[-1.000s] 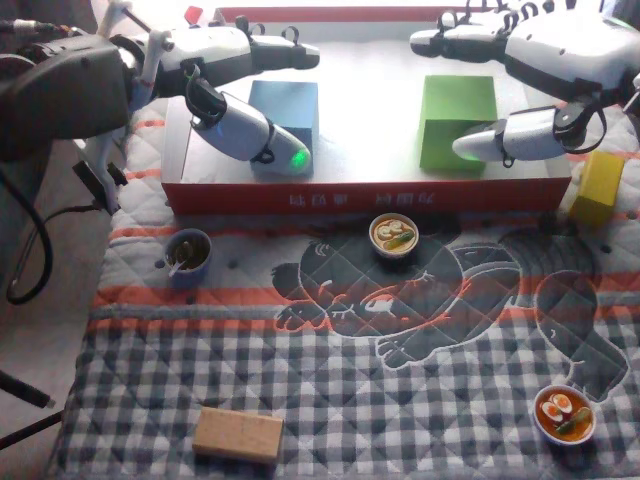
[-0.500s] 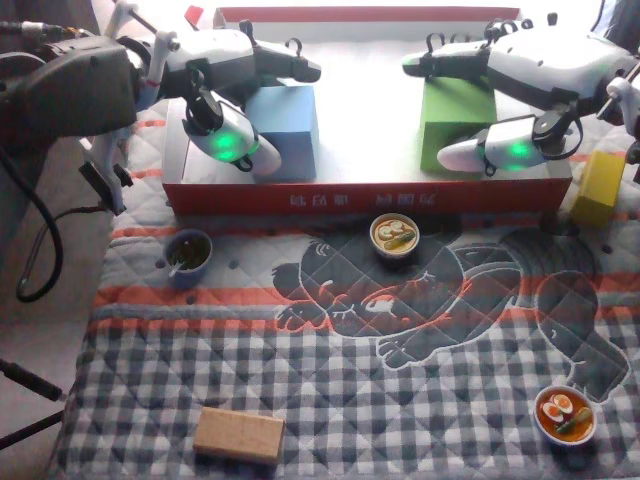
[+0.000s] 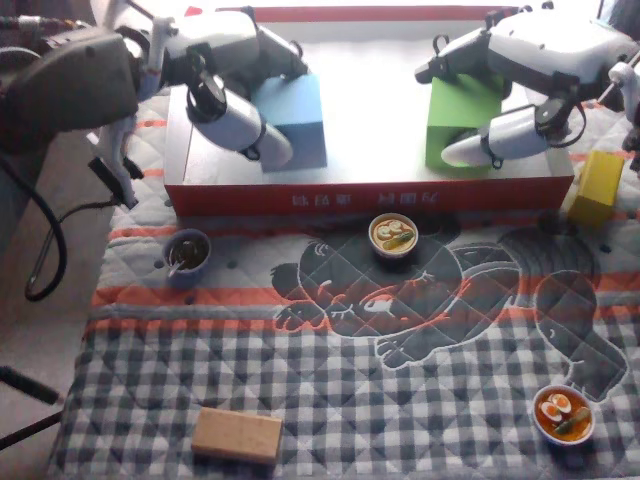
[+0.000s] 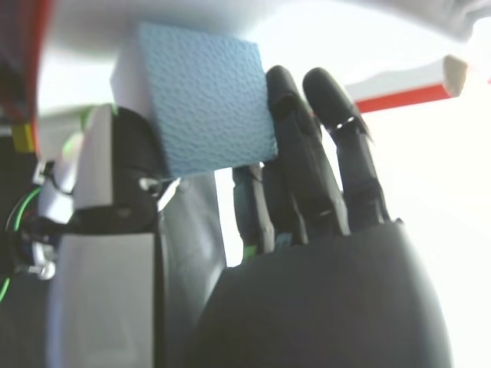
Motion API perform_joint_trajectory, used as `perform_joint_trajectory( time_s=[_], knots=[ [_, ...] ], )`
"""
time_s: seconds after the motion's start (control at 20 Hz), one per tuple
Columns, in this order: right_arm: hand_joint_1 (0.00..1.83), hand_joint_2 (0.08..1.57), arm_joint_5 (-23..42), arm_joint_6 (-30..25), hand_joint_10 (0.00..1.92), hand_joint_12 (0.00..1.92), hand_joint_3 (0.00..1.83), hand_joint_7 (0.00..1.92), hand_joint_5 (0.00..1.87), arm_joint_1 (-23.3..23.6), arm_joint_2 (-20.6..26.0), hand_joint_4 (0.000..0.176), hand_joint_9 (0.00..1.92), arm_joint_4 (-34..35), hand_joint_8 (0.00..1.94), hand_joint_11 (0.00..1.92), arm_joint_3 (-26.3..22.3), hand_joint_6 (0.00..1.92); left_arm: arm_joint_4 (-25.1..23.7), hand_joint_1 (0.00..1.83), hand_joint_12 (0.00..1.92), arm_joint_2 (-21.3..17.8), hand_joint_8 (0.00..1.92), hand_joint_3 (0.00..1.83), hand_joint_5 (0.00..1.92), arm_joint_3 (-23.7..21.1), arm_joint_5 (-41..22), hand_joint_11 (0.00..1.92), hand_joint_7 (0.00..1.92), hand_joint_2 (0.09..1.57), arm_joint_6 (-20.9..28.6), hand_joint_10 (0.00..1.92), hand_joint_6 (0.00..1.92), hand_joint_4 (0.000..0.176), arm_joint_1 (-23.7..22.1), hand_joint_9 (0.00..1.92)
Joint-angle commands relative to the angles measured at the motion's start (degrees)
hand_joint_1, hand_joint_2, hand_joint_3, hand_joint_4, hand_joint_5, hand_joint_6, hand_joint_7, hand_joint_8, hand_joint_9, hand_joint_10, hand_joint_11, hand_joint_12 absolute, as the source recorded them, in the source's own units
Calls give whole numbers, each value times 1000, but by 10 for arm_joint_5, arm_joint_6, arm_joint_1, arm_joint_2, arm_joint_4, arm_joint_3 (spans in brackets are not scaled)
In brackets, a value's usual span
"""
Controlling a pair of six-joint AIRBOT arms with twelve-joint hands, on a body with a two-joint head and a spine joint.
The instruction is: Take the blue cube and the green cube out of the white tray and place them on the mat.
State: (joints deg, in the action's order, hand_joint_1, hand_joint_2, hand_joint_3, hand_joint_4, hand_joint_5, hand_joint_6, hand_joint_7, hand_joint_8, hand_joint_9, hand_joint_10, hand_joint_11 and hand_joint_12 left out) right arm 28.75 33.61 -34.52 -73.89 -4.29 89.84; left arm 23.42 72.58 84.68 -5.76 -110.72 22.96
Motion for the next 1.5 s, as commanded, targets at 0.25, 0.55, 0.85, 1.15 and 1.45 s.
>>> perform_joint_trajectory(
  time_s=[0.25, 0.55, 0.85, 1.15, 1.45],
  knots=[
    [1376, 1111, 212, -2, 1112, 1134, 0, 995, 825, 19, 81, 0, 1055, -24, 924, 996, -95, 1026, -124, 1213, 1252, -98, 1401, 0, 898, -124, -162, 751, 823, 1180, 84, 1038, 960, 0, -15, 830],
    [1383, 1098, 286, -2, 1178, 1220, 0, 1017, 923, -47, 178, 0, 1025, -51, 931, 963, -198, 840, -275, 1235, 1436, -204, 1250, 0, 941, -245, -189, 842, 938, 1138, 221, 1129, 898, 0, 39, 929],
    [1368, 1133, 349, -2, 1330, 1318, 0, 937, 900, -158, 221, 0, 906, -40, 1051, 769, -265, 929, -333, 1215, 1393, -246, 1267, 0, 971, -293, -237, 712, 868, 1146, 356, 1080, 928, 0, 103, 843],
    [1367, 1125, 348, -19, 1368, 1662, 0, 963, 952, -218, 207, 0, 883, -25, 1040, 624, -262, 826, -325, 1234, 1428, -224, 1554, 0, 1007, -299, -215, 595, 730, 1182, 358, 1370, 737, 0, 146, 695],
    [986, 1004, 342, -37, 131, 997, 0, 477, 373, -229, 199, 0, 513, -23, 13, 237, -256, 4, -311, 839, 1266, -213, 34, 0, 475, -294, -214, 204, 528, 970, 358, 539, 4, 45, 159, 515]
  ],
)
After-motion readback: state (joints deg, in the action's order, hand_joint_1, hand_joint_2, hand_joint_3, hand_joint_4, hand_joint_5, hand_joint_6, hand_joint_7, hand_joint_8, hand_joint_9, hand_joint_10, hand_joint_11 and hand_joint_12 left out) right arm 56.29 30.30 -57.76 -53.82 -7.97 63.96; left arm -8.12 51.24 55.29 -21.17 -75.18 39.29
